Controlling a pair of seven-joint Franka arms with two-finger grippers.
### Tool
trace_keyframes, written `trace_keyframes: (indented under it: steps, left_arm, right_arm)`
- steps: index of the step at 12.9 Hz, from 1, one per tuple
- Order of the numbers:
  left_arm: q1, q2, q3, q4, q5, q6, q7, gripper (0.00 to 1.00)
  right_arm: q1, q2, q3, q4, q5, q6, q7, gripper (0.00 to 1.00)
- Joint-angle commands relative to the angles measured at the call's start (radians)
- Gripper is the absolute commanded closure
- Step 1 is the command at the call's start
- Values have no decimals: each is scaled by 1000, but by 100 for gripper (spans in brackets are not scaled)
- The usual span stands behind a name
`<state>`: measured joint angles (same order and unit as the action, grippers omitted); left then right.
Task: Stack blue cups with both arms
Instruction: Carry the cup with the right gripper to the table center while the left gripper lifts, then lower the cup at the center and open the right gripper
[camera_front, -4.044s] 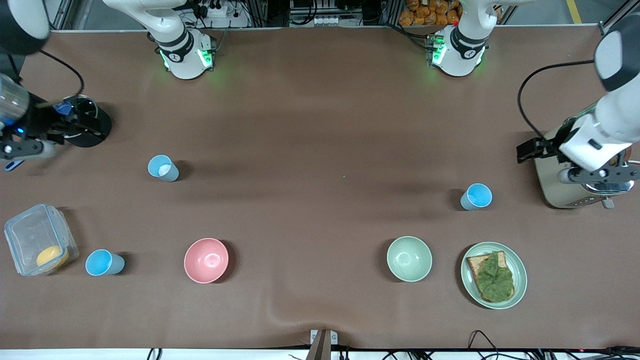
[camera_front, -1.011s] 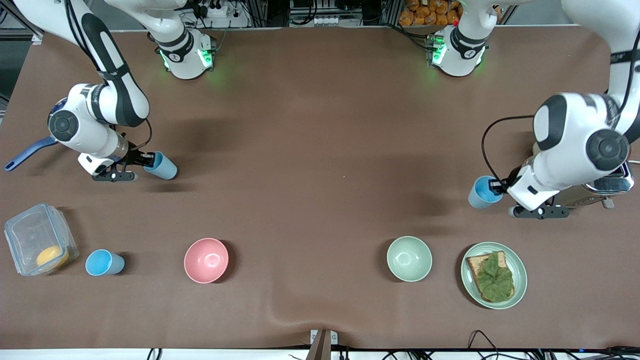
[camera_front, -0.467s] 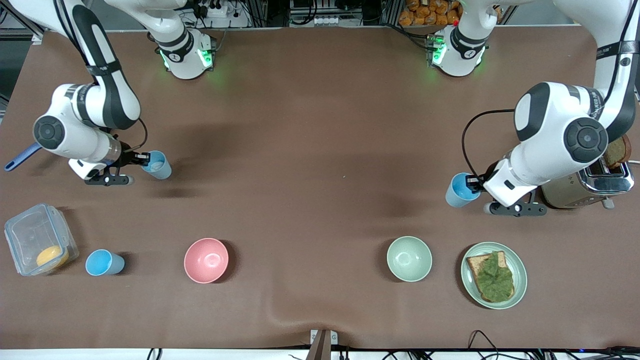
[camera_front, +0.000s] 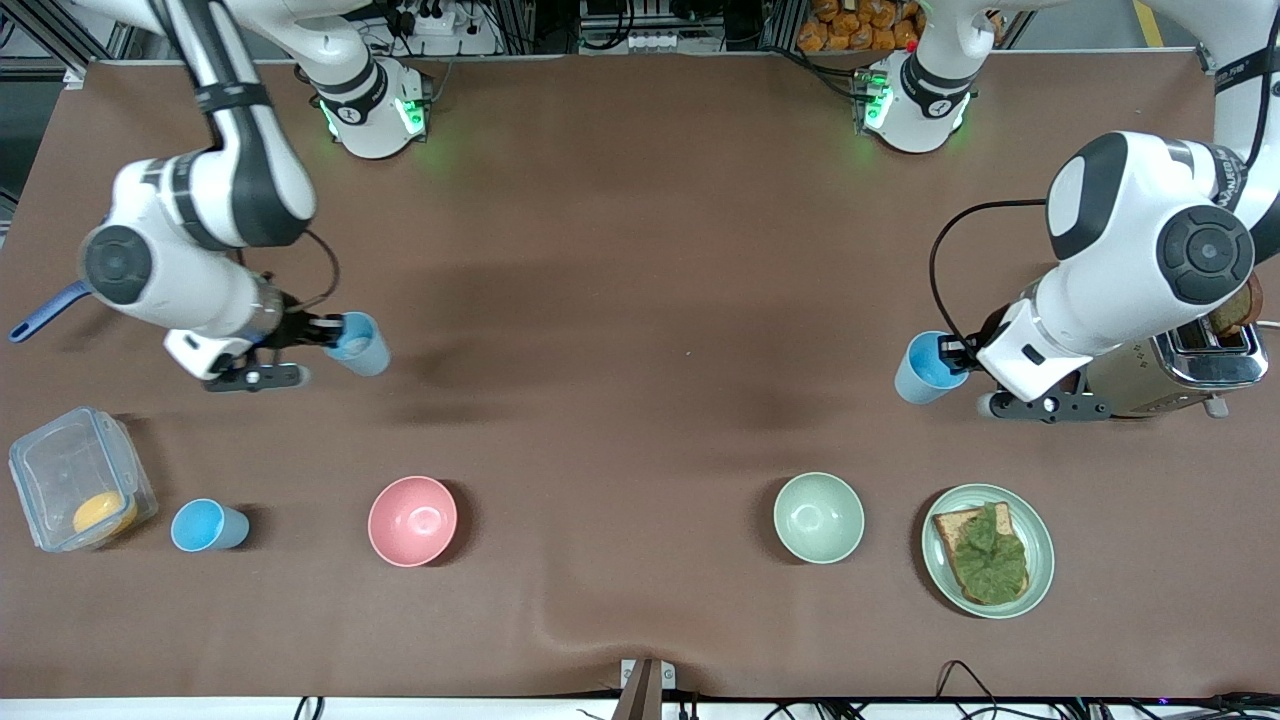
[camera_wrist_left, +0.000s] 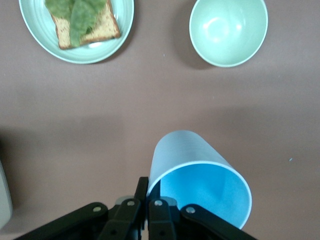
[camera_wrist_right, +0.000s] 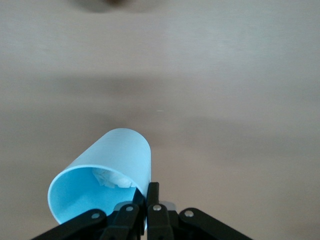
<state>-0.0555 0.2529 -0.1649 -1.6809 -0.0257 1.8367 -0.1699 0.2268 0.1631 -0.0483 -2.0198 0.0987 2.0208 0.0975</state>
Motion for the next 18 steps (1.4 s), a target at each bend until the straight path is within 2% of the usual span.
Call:
trace_keyframes:
  steps: [1, 3, 5, 9, 12, 18]
  left_arm:
    - [3, 2, -8, -2, -19, -20, -25, 100]
    - [-4, 17, -10, -2, -17, -17, -37, 100]
    - [9, 42, -10, -3, -17, -13, -37, 100]
    - [0, 43, -10, -8, -19, -11, -54, 100]
    - [-7, 43, -10, -11, -19, -8, -82, 100]
    - [-27, 46, -10, -11, -20, -8, -114, 100]
  right_arm:
    - [135, 73, -10, 91, 56, -22, 187, 100]
    - [254, 148, -12, 169, 123, -7, 348, 100]
    - [357, 254, -10, 289, 128, 21, 530, 100]
    - [505, 412, -10, 384, 133, 194, 749, 100]
    - [565, 486, -10, 423, 131, 268, 858, 100]
    - [557, 490, -10, 426, 167, 265, 849, 100]
